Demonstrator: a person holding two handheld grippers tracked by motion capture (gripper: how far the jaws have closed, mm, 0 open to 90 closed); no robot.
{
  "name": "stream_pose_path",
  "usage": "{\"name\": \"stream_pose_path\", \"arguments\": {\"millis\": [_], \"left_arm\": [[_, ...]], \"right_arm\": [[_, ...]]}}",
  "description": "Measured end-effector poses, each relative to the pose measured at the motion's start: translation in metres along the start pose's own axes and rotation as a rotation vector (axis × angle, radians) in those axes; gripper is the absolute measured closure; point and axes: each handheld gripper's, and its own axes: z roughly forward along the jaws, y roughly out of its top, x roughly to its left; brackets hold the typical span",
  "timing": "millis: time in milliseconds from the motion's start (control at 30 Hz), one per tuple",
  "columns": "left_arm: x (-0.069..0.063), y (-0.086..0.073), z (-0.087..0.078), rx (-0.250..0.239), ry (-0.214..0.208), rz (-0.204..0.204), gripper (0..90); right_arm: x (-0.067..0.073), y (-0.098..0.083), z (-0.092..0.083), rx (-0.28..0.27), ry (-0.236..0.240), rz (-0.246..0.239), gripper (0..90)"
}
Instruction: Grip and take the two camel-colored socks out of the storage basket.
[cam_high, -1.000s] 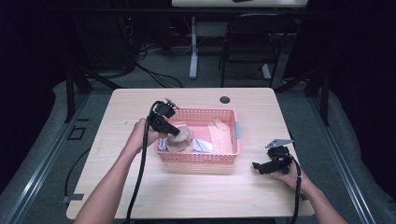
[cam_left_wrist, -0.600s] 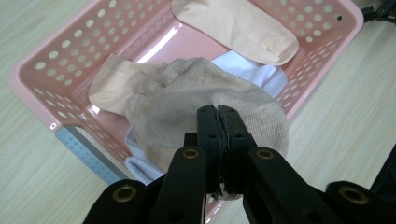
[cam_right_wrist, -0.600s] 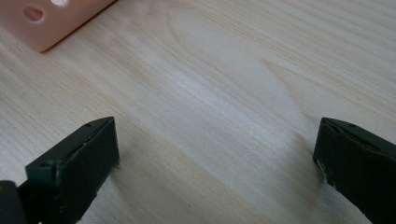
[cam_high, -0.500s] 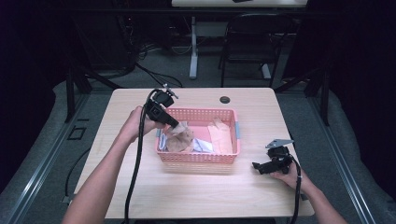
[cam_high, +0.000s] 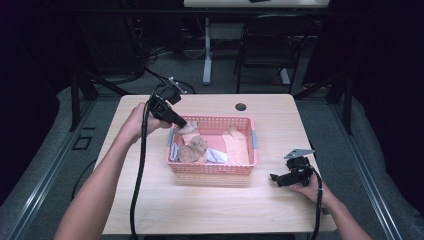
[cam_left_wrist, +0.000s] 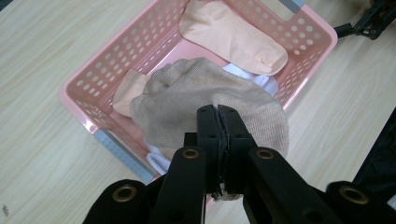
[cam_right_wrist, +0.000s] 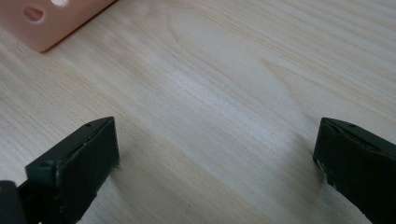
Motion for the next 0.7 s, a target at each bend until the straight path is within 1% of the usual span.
{"name": "stream_pose_path", "arguments": {"millis": [67,100,133,200,233,267,300,333,367,433,467,567,633,700], "left_arm": [[0.002,-0.001,-0.006,-0.009,0.001,-0.006,88.3],[0.003,-0.001,-0.011,-0.015,0.007,-0.004,88.3],[0.003,-0.001,-0.011,-0.015,0.007,-0.004,88.2],[0.005,-0.002,-0.017,-0.019,0.013,-0.007,88.3],[0.007,-0.003,-0.023,-0.030,0.022,-0.012,88.3],[0.007,-0.003,-0.023,-0.030,0.022,-0.012,88.3],[0.010,-0.005,-0.029,-0.045,0.024,-0.015,88.3],[0.010,-0.005,-0.029,-0.045,0.024,-0.015,88.3],[0.012,-0.006,-0.035,-0.054,0.033,-0.022,88.3],[0.013,-0.008,-0.038,-0.055,0.039,-0.025,88.3],[0.016,-0.010,-0.043,-0.057,0.046,-0.031,88.3],[0.021,-0.016,-0.051,-0.070,0.054,-0.041,88.3],[0.022,-0.017,-0.052,-0.070,0.055,-0.042,88.3],[0.027,-0.023,-0.058,-0.068,0.071,-0.055,88.3]], "right_arm": [[0.000,0.000,0.000,0.000,0.000,-0.001,0.0],[0.000,0.000,0.000,0.000,0.000,-0.001,0.0],[0.000,0.000,0.000,0.000,0.000,-0.001,0.0],[0.000,0.000,0.000,-0.001,0.000,-0.001,0.0],[0.000,0.000,0.000,0.000,0.000,-0.001,0.0],[0.000,0.000,0.000,0.000,0.000,-0.001,0.0],[0.000,0.000,0.000,-0.001,0.000,0.000,0.0],[0.000,0.000,0.000,-0.001,0.000,0.000,0.0],[0.000,0.000,0.000,-0.001,0.000,-0.001,0.0],[0.000,0.000,0.000,0.001,0.001,0.000,0.0],[0.000,0.000,0.000,-0.001,0.000,0.000,0.0],[0.000,0.000,0.000,0.001,0.001,0.000,0.0],[0.000,0.000,0.000,-0.003,0.000,-0.002,0.0],[0.000,0.000,0.000,-0.003,0.000,-0.001,0.0]]}}
